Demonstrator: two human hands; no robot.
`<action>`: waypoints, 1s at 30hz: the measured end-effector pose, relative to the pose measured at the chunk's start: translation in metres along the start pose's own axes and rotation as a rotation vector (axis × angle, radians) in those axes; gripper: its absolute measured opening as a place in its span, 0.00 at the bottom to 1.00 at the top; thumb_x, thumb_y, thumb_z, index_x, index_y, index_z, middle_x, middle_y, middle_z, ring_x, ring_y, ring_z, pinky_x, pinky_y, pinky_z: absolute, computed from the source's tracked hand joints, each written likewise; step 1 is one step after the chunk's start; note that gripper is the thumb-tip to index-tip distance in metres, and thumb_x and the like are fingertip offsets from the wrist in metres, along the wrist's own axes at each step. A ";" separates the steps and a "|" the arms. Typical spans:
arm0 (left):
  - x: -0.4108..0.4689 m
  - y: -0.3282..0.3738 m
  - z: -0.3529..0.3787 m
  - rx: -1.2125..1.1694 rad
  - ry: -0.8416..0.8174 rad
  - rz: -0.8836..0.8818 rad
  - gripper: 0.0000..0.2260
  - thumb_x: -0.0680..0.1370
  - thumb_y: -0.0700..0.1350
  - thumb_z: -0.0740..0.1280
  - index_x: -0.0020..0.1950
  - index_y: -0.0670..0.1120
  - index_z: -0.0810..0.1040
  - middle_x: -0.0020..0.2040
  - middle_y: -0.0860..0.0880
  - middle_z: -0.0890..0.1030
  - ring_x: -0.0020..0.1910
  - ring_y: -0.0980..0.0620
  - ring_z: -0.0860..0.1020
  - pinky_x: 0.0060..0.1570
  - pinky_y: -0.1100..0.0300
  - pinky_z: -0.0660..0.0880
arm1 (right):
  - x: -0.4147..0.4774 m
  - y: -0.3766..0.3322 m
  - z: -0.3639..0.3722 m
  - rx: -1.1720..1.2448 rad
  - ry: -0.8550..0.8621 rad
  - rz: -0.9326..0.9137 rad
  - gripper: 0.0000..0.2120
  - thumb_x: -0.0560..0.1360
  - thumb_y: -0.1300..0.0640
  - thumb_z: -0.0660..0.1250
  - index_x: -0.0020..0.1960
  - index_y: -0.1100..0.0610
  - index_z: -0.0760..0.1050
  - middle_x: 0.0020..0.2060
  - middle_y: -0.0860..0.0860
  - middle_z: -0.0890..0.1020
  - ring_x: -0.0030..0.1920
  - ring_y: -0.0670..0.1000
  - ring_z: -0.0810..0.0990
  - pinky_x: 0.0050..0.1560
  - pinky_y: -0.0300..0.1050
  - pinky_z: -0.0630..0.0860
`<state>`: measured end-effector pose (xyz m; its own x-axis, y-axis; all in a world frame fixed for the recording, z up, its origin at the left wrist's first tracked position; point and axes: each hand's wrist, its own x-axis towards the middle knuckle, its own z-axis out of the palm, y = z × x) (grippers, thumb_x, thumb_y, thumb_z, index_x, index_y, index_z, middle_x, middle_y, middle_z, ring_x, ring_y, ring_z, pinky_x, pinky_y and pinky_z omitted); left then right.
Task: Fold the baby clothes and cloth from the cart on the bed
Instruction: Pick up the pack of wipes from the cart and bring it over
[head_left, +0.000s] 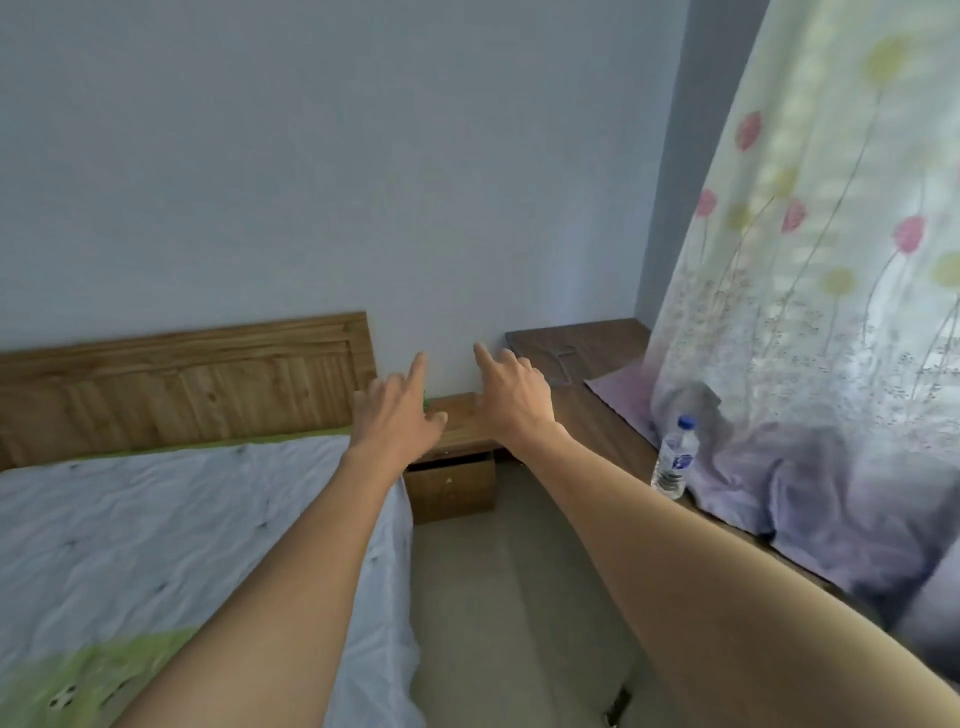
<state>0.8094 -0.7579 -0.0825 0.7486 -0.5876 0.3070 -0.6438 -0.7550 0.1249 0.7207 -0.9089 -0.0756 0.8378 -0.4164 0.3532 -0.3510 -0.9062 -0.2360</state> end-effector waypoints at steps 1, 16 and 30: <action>0.000 0.017 0.002 0.009 -0.005 0.025 0.42 0.79 0.63 0.68 0.85 0.52 0.51 0.67 0.41 0.80 0.65 0.36 0.78 0.63 0.38 0.77 | -0.006 0.016 -0.006 0.000 0.020 0.029 0.32 0.81 0.53 0.69 0.81 0.52 0.59 0.65 0.59 0.77 0.65 0.64 0.77 0.64 0.60 0.77; 0.008 0.325 0.056 -0.092 -0.005 0.417 0.52 0.77 0.61 0.73 0.86 0.57 0.36 0.71 0.40 0.75 0.64 0.37 0.79 0.65 0.35 0.77 | -0.112 0.302 -0.109 -0.045 0.159 0.443 0.29 0.79 0.60 0.66 0.78 0.52 0.64 0.56 0.59 0.80 0.59 0.63 0.79 0.55 0.57 0.78; -0.024 0.541 0.106 -0.165 -0.171 0.812 0.46 0.79 0.60 0.70 0.87 0.54 0.45 0.76 0.39 0.71 0.71 0.35 0.74 0.72 0.37 0.71 | -0.257 0.477 -0.149 -0.176 0.202 0.867 0.36 0.79 0.61 0.65 0.83 0.49 0.54 0.54 0.58 0.78 0.55 0.62 0.78 0.46 0.53 0.70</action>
<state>0.4595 -1.1832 -0.1224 0.0490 -0.9753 0.2156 -0.9971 -0.0351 0.0676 0.2753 -1.2448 -0.1436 0.1664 -0.9477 0.2722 -0.8970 -0.2601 -0.3575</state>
